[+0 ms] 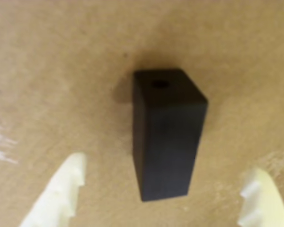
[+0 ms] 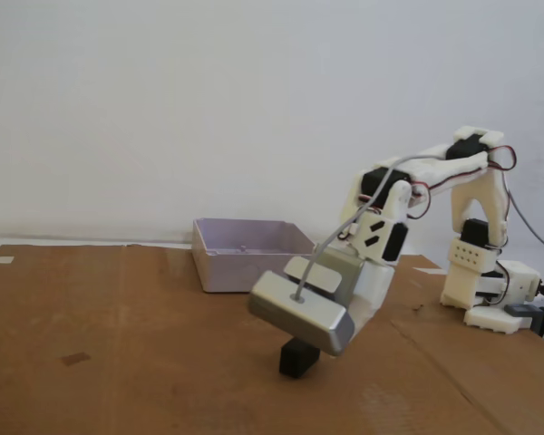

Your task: Grasp a block and put it in the box.

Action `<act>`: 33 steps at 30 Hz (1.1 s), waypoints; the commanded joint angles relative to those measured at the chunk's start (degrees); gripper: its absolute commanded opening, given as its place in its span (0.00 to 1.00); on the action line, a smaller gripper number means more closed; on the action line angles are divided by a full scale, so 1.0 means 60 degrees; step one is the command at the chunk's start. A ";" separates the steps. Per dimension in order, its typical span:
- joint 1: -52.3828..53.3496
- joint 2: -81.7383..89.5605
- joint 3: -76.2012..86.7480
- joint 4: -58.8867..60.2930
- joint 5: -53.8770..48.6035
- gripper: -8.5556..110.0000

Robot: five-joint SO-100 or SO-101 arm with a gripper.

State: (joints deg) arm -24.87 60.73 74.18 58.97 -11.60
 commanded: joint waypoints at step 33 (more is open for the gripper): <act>0.0439 -0.1348 -0.3105 0.0981 0.1172 0.41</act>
State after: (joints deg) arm -22.68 50.62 62.31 65.65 -5.27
